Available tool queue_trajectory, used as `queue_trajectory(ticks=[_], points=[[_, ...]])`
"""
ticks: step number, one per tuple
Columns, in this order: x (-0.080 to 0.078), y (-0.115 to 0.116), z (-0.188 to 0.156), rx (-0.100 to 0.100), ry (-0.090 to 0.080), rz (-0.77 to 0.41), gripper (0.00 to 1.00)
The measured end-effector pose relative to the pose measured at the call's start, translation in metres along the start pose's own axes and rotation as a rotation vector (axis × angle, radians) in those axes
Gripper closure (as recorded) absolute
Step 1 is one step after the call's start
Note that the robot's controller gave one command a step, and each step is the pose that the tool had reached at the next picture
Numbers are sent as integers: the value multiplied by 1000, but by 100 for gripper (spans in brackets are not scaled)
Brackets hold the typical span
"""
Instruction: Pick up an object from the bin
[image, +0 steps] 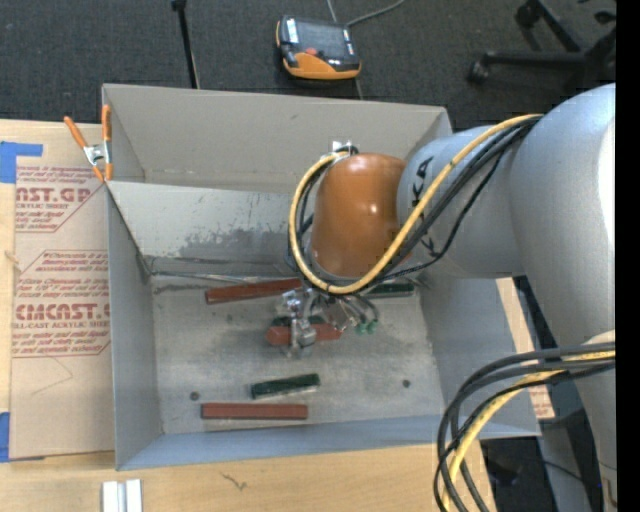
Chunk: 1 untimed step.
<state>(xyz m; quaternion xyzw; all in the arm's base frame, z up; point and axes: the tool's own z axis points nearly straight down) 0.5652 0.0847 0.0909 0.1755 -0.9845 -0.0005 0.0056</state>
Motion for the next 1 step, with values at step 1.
queue_trajectory(ticks=[1], points=[[-2, 0, -23, 2, -9, 0, 100]])
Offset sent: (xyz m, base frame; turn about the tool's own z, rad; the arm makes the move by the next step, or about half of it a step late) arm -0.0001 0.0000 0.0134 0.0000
